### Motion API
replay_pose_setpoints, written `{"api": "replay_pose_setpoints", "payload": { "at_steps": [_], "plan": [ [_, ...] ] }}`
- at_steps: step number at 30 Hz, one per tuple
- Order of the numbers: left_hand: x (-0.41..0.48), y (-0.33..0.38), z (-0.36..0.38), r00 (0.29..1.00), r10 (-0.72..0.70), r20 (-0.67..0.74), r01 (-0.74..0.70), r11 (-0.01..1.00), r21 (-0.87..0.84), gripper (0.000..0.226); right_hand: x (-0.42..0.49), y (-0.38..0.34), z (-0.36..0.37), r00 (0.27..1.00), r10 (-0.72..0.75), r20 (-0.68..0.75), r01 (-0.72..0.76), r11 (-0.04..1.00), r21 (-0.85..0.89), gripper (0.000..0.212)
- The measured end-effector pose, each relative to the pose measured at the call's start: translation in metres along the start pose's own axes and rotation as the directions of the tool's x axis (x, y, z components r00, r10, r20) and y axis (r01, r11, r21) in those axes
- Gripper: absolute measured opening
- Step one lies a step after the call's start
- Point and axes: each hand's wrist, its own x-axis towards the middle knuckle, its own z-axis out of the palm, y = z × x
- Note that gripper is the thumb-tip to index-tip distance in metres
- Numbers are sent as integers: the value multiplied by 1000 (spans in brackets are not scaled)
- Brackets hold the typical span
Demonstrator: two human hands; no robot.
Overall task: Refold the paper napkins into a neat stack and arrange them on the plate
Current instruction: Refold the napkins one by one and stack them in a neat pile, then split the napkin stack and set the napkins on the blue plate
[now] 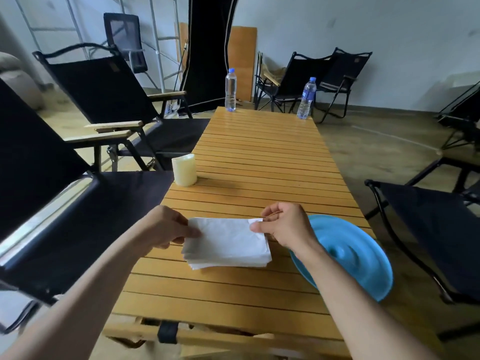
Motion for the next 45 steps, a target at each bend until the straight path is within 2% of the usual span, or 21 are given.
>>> {"api": "replay_pose_setpoints", "payload": {
  "at_steps": [3,5,8,11,15,18,22,24,26,28,30,32,35,37,40,43,45],
  "plan": [
    [-8,3,3,999,-14,-31,12,998,-65,39,-10,3,3,986,-103,-129,88,990,-112,41],
    [-12,4,2,998,-31,-57,25,995,-98,51,-14,5,1,979,-102,-176,73,984,-162,49],
    [-19,0,2,997,-75,25,78,989,-127,53,-17,8,0,996,91,-21,-93,981,-171,67],
    [-26,-5,12,985,-82,154,112,975,-193,47,-19,12,6,969,201,146,-196,979,-47,39],
    [-26,-5,30,990,-102,100,124,963,-241,42,-12,16,16,973,187,135,-178,981,-73,33],
    [-24,-7,26,979,-157,127,178,967,-182,46,1,12,24,982,145,119,-135,987,-88,37],
    [-26,-7,14,930,-268,251,273,962,15,56,26,-4,45,985,57,164,-53,998,-32,47],
    [-24,-8,9,941,-284,184,272,958,85,69,34,-12,54,988,18,154,-13,999,-33,51],
    [-17,-8,7,968,-235,87,226,969,97,79,36,-17,57,997,16,79,-12,999,-50,65],
    [-10,-6,10,993,-117,32,117,993,-7,83,30,-17,55,992,117,-42,-113,990,85,77],
    [-6,-1,18,999,4,43,5,978,-208,92,15,-15,57,944,324,-63,-275,878,391,68],
    [-3,0,28,997,35,63,-9,929,-370,88,0,-8,67,898,439,-17,-349,736,580,53],
    [1,-7,37,994,-6,111,46,931,-362,69,-20,1,93,915,401,34,-310,649,695,50],
    [1,-11,41,989,-31,147,85,925,-371,57,-27,0,107,942,328,66,-282,671,686,43],
    [-4,-9,46,977,-17,213,126,852,-508,40,-20,-8,108,958,250,143,-284,736,615,38],
    [-4,-8,45,973,0,233,149,769,-622,38,-7,-6,92,945,239,222,-325,756,568,39],
    [-3,-5,40,981,-4,196,124,785,-606,24,-2,0,82,929,283,239,-369,771,519,45]
  ]
}}
